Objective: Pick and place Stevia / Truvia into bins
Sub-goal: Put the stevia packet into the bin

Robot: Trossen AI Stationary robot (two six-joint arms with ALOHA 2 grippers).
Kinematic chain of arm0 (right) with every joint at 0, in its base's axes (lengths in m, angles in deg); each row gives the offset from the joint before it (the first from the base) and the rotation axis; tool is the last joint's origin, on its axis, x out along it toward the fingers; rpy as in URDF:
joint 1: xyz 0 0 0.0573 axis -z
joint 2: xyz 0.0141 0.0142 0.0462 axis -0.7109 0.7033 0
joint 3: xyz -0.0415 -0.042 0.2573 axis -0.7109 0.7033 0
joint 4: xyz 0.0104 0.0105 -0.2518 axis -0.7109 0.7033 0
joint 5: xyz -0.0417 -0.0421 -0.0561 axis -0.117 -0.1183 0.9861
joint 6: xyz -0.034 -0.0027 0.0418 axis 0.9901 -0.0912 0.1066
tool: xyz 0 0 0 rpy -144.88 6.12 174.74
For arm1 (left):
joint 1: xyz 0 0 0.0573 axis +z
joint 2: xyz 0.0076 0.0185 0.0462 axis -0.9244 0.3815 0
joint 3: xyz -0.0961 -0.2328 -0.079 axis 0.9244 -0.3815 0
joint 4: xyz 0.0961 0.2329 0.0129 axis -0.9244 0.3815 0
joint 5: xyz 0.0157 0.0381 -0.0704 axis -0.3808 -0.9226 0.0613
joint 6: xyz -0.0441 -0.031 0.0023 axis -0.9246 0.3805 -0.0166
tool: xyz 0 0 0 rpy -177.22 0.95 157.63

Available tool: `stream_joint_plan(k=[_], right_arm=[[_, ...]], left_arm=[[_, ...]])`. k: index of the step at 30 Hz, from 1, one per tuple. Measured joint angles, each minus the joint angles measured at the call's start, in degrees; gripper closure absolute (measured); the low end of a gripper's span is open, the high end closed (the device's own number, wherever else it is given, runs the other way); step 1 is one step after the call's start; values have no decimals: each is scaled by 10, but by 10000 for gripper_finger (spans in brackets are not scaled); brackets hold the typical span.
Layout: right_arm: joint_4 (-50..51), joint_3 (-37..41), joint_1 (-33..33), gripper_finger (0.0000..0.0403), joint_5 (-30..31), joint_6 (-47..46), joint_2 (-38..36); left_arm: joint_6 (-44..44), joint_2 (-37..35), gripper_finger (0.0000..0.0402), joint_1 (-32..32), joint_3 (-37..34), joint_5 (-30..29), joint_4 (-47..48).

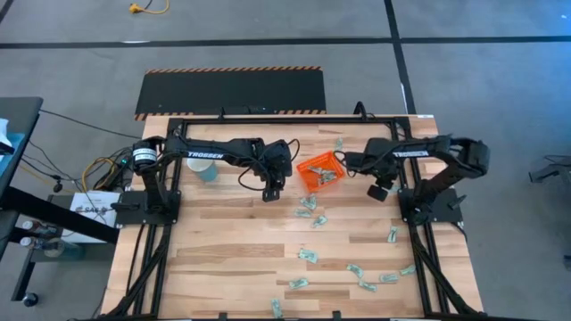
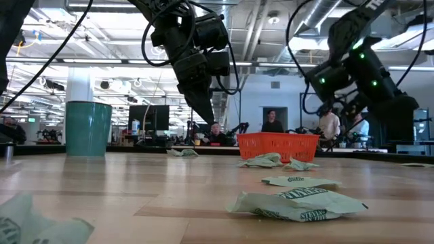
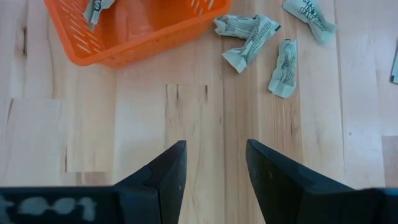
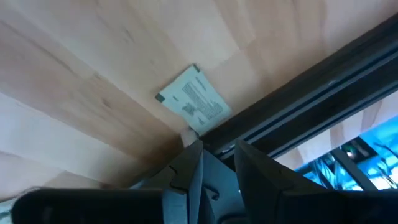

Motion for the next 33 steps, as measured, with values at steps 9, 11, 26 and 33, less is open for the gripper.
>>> stream_joint_plan(k=[9,11,26,33], right_arm=[[-7,9,-1,317,-16,3,67],[-7,9,-1,317,-16,3,76],[-65,9,8,317,-16,3,80],[-73,9,7,285,-16,5,80]], left_arm=[[0,0,247,0,0,0,1],[0,0,247,0,0,0,2],[-5,0,247,0,0,0,2],[-5,0,247,0,0,0,2]])
